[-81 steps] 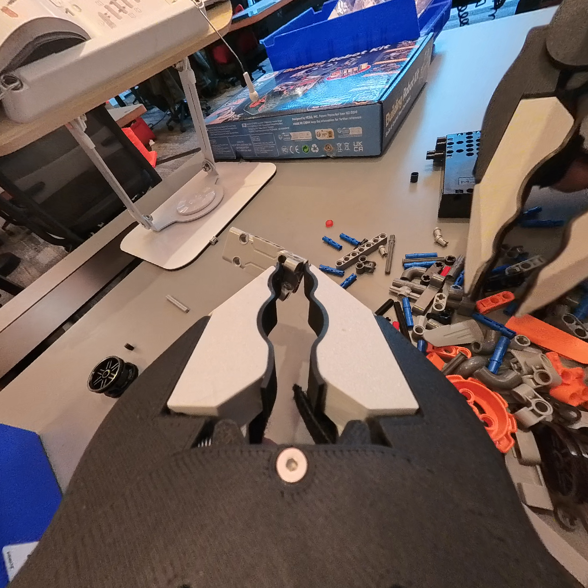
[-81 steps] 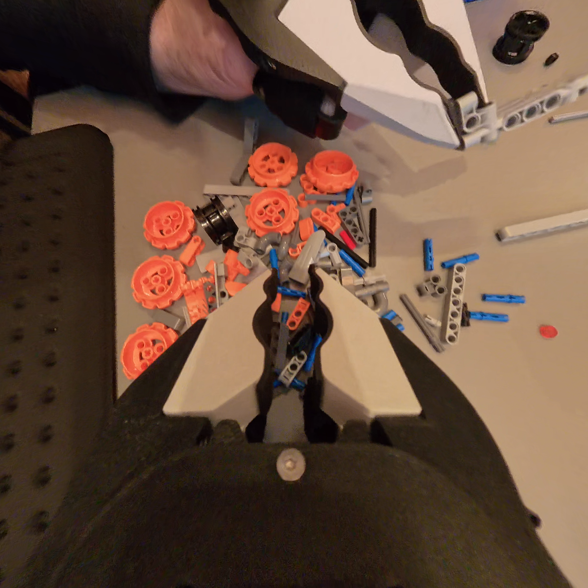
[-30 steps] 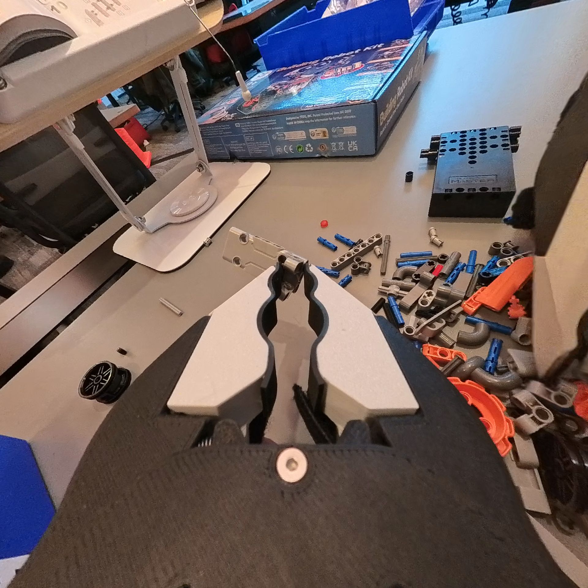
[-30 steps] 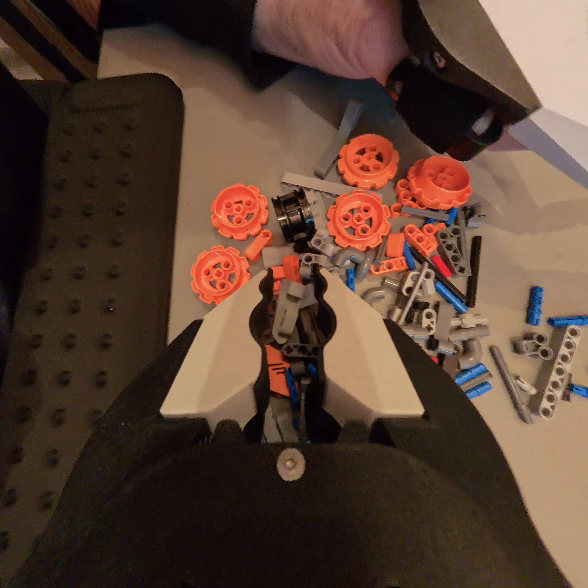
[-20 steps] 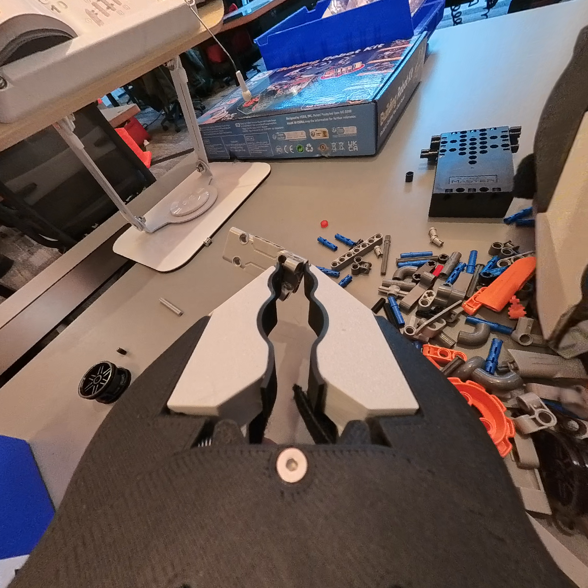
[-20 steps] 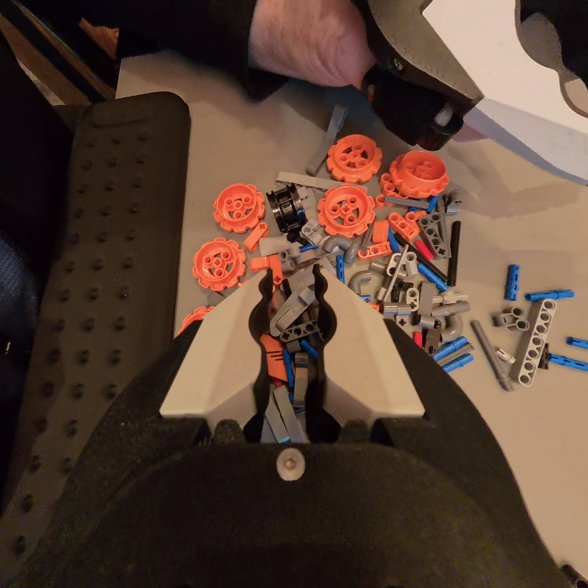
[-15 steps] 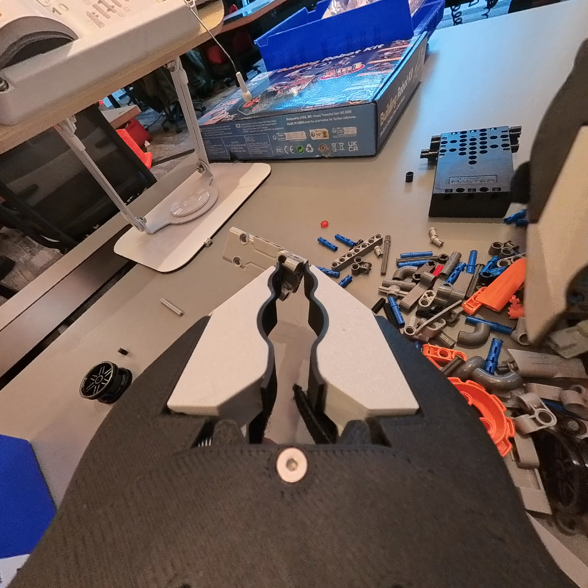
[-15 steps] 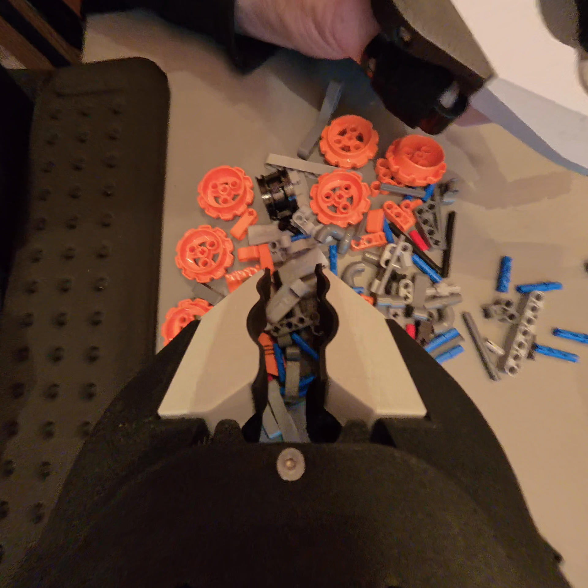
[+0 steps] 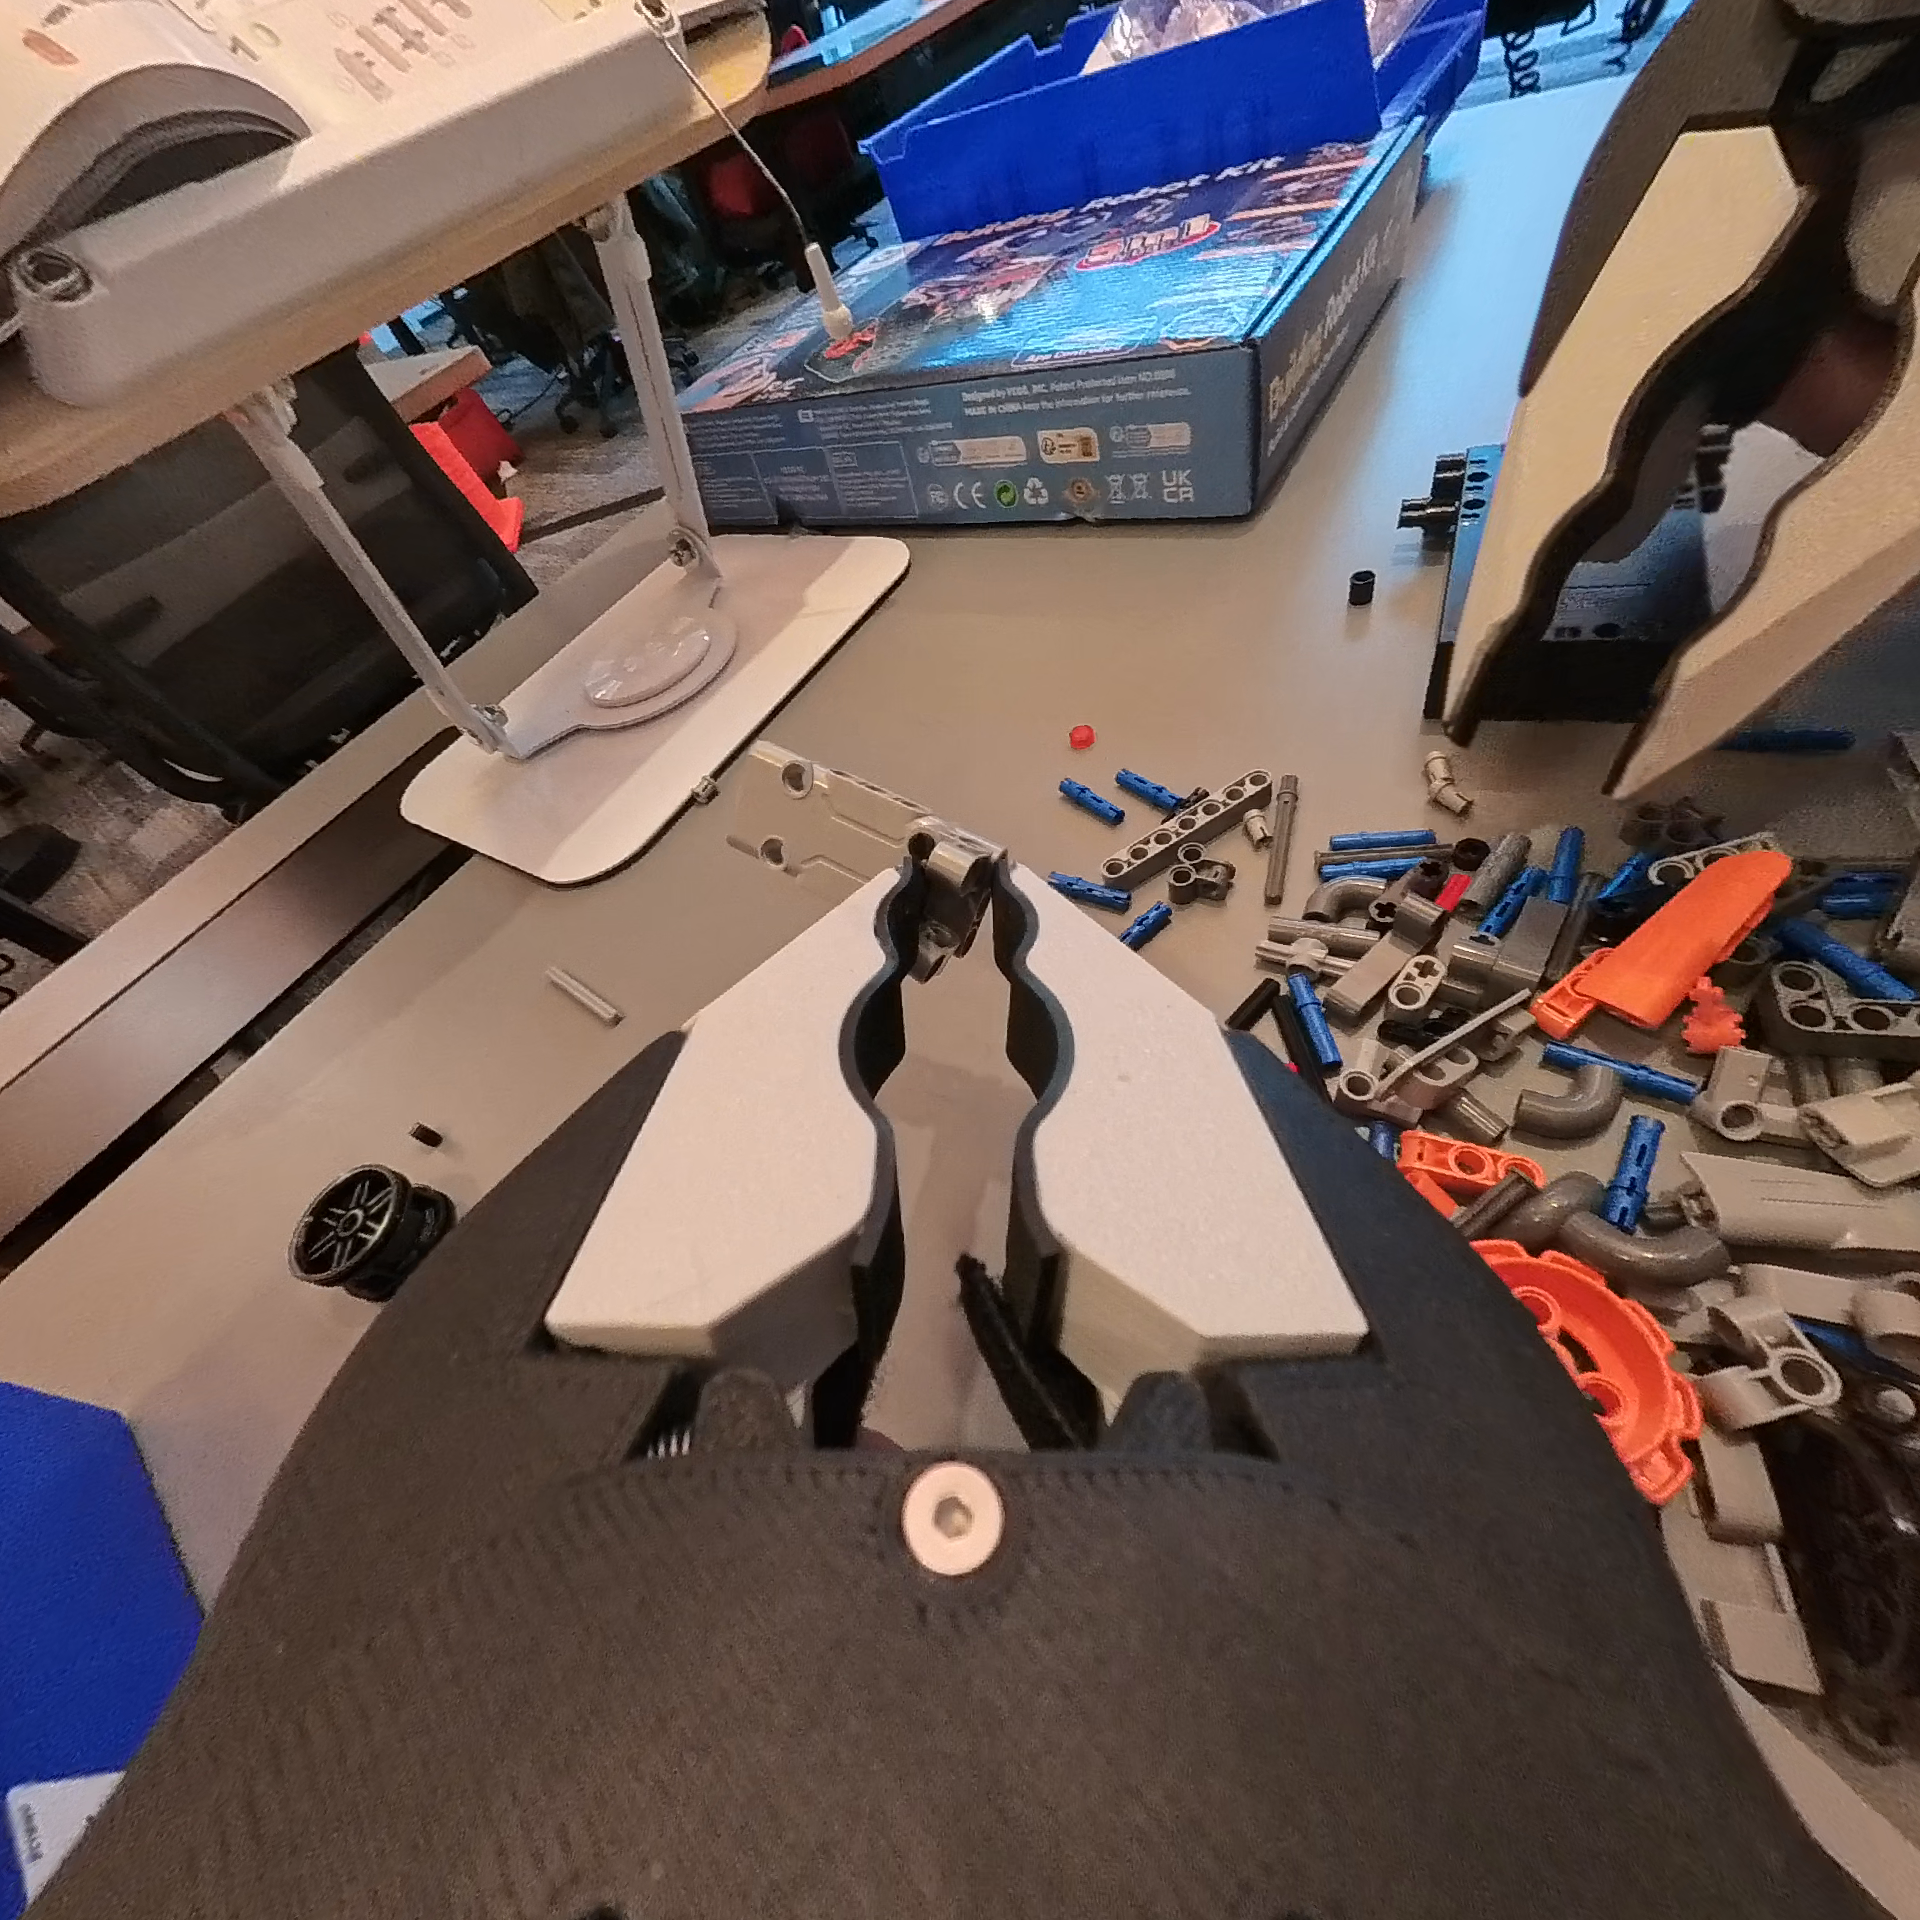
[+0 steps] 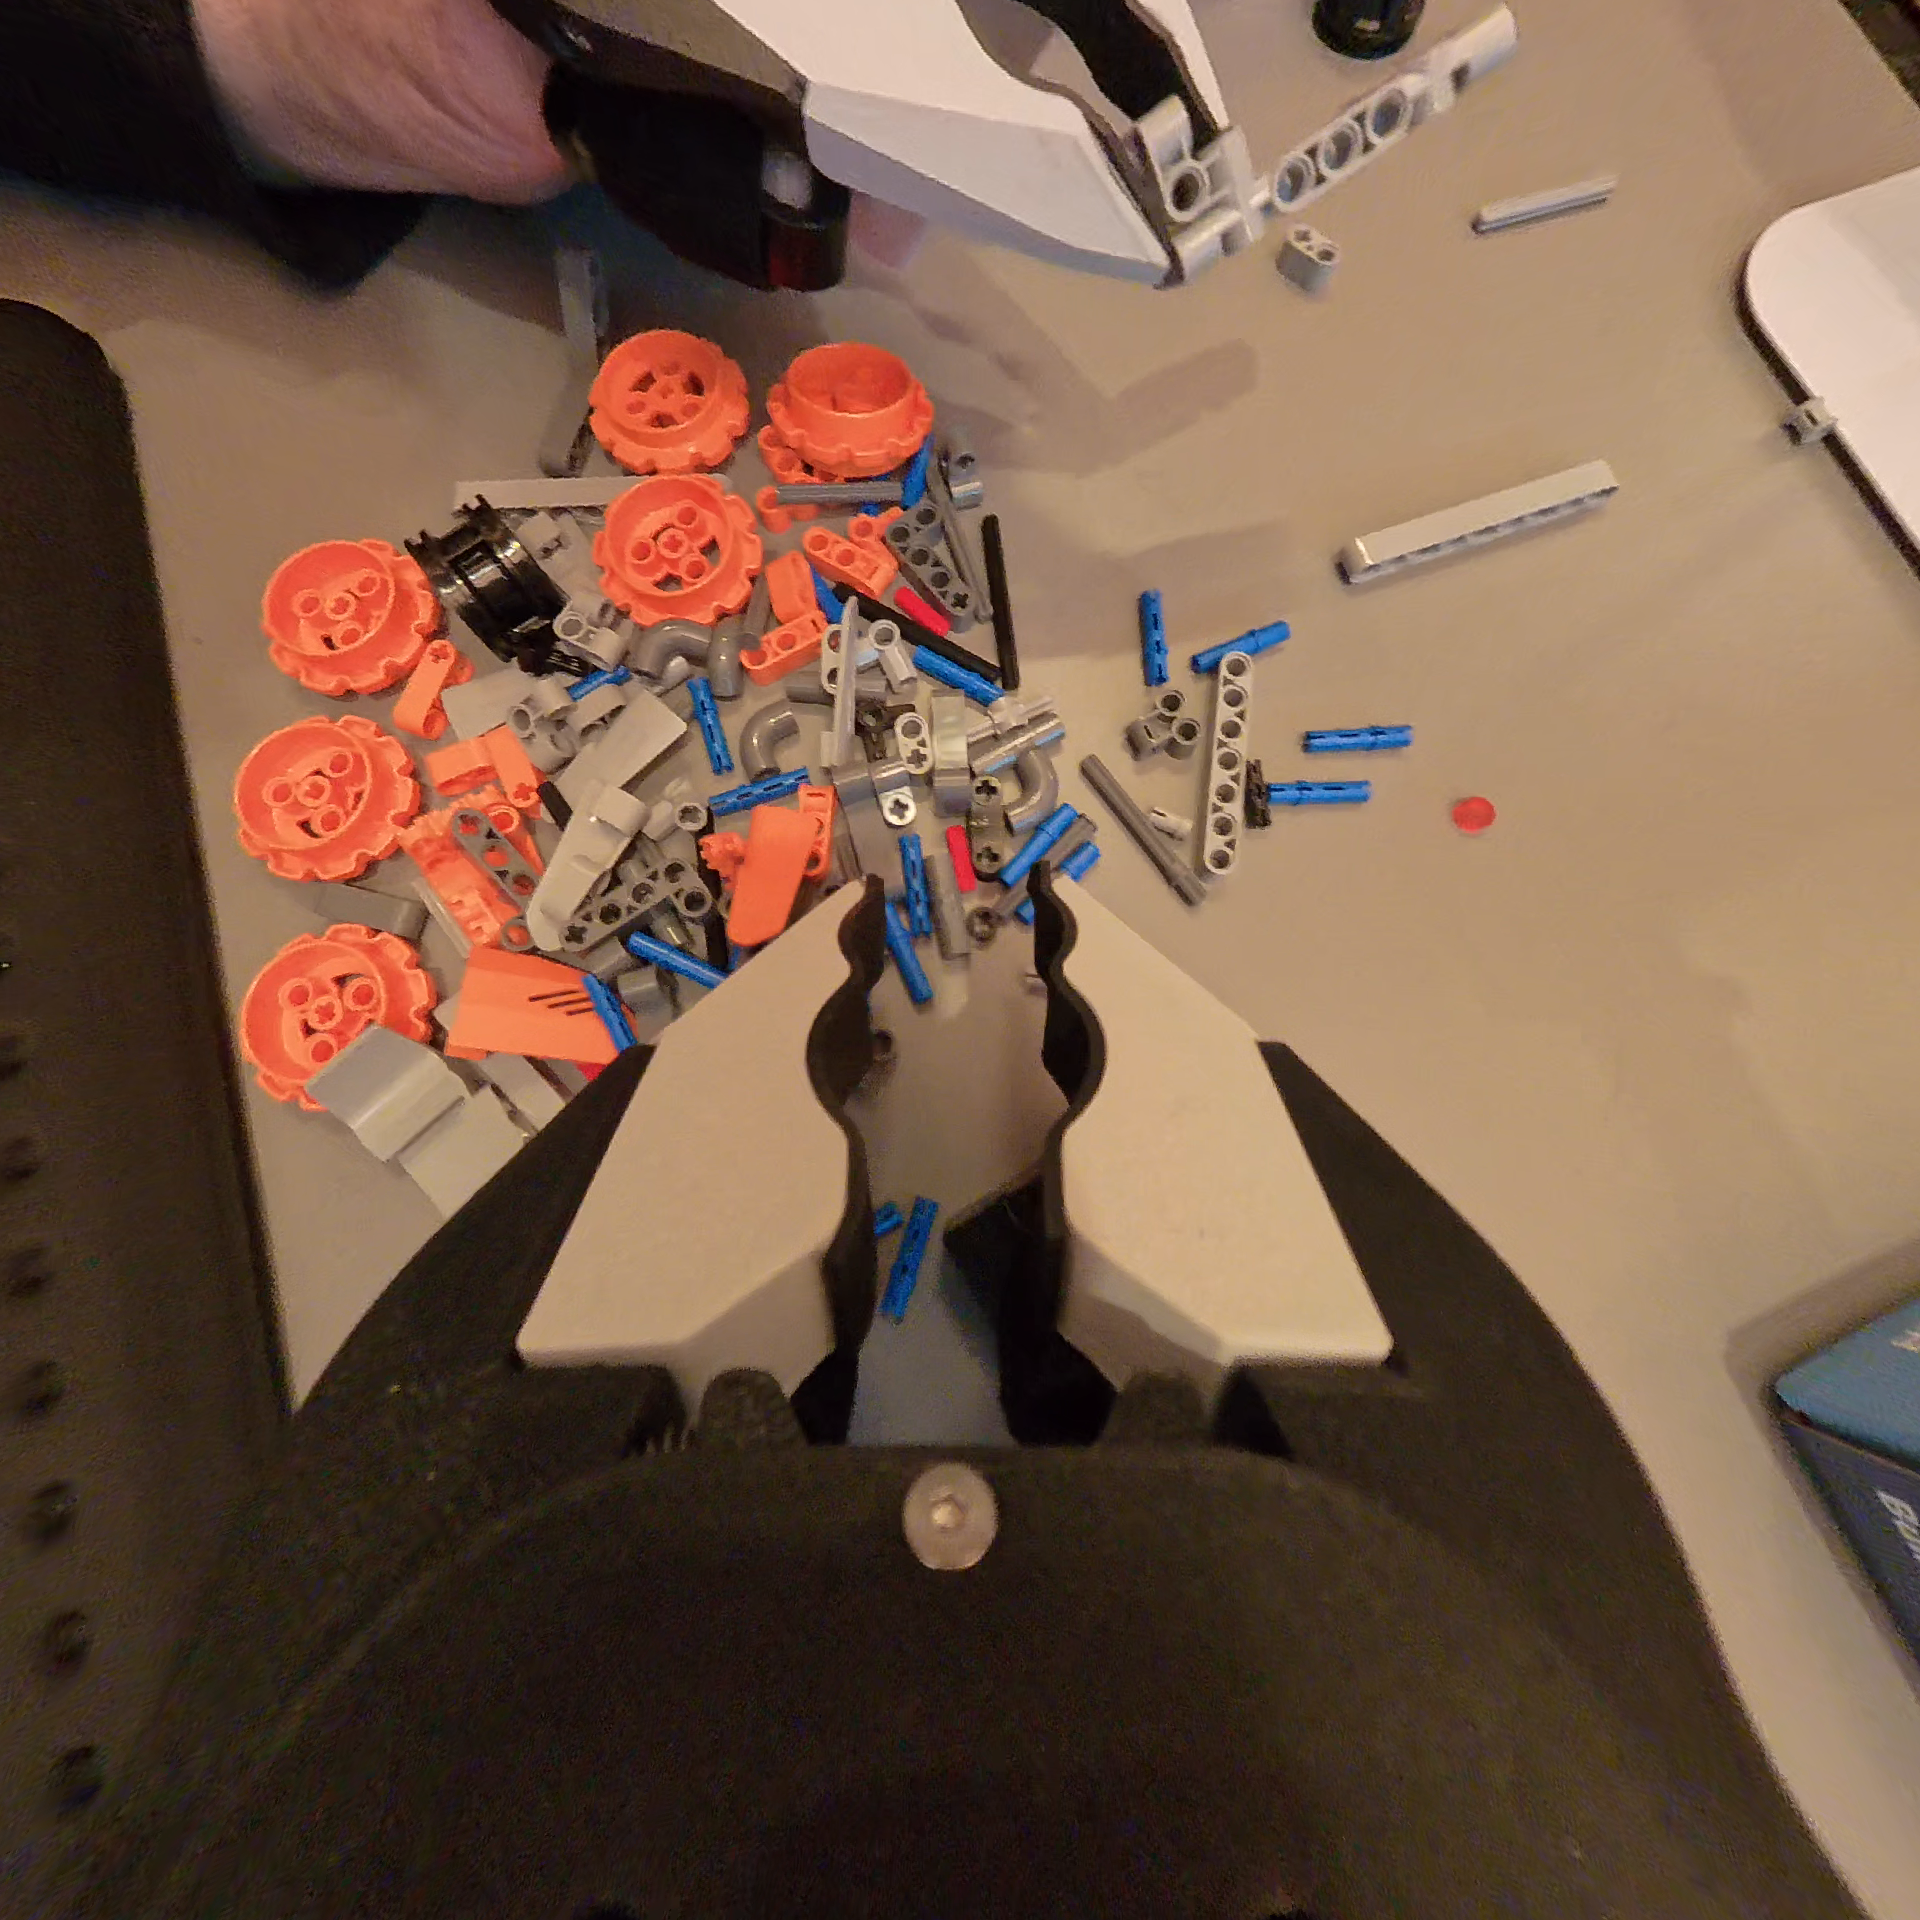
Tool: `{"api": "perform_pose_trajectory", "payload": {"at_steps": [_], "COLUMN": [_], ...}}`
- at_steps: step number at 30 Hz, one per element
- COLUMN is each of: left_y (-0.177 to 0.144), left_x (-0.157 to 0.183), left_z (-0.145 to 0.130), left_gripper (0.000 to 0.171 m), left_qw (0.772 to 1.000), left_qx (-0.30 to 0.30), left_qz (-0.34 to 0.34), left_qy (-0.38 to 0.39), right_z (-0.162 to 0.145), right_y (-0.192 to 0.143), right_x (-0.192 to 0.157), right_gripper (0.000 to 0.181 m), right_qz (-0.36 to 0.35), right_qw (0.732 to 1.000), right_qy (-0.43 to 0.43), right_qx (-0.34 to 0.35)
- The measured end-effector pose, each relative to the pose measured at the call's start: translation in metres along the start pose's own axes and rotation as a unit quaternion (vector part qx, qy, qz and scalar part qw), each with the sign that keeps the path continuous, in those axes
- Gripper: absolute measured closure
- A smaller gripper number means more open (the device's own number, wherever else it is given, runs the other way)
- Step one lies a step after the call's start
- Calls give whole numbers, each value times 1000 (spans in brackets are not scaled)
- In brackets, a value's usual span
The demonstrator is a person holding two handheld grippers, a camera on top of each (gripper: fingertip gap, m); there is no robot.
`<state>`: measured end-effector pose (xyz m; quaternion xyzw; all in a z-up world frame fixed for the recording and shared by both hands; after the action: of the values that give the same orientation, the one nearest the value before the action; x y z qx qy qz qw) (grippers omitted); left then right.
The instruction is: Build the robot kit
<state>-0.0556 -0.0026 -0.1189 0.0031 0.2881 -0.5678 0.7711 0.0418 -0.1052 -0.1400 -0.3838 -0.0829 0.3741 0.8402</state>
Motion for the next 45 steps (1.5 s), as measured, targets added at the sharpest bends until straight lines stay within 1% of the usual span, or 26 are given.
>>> {"api": "perform_pose_trajectory", "payload": {"at_steps": [8,13,16,23,29,32,37,45], "left_y": [-2,-2,-1,-1,-1,-1,-1,0], "left_x": [-8,-10,-9,-9,-9,-8,-8,-6], "left_z": [-2,-3,-3,-3,-3,-3,-3,-2], "left_gripper": [161,161,161,161,160,160,160,161], "left_qw": [1000,1000,1000,1000,1000,1000,1000,1000], "left_qx": [-2,-2,-1,1,1,1,2,5], "left_qz": [17,17,16,15,13,12,10,6], "left_qy": [-14,-25,-26,-26,-25,-26,-25,-23], "right_z": [4,13,15,11,6,4,-7,-17], "right_y": [-11,-27,-34,-31,-32,-32,-19,-3], "right_x": [16,28,32,32,26,19,0,-24], "right_gripper": [157,162,164,164,164,164,162,160], "right_qz": [-26,-51,-45,-44,-20,2,49,104], "right_qw": [999,996,994,995,997,998,999,994], "right_qy": [21,24,44,40,30,22,-6,-35], "right_qx": [29,74,93,80,66,60,13,-27]}}
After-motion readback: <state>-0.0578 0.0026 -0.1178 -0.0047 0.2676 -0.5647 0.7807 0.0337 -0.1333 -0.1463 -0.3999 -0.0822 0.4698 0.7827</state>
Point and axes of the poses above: each gripper's, where its closed fingertips meet, y out along the fingers, z out of its top, x = y × z across the jaws, the point moved 3 cm from there along -y, back along the fingers, and after that the axes turned 11 degrees about y, right-handed, at the moved point
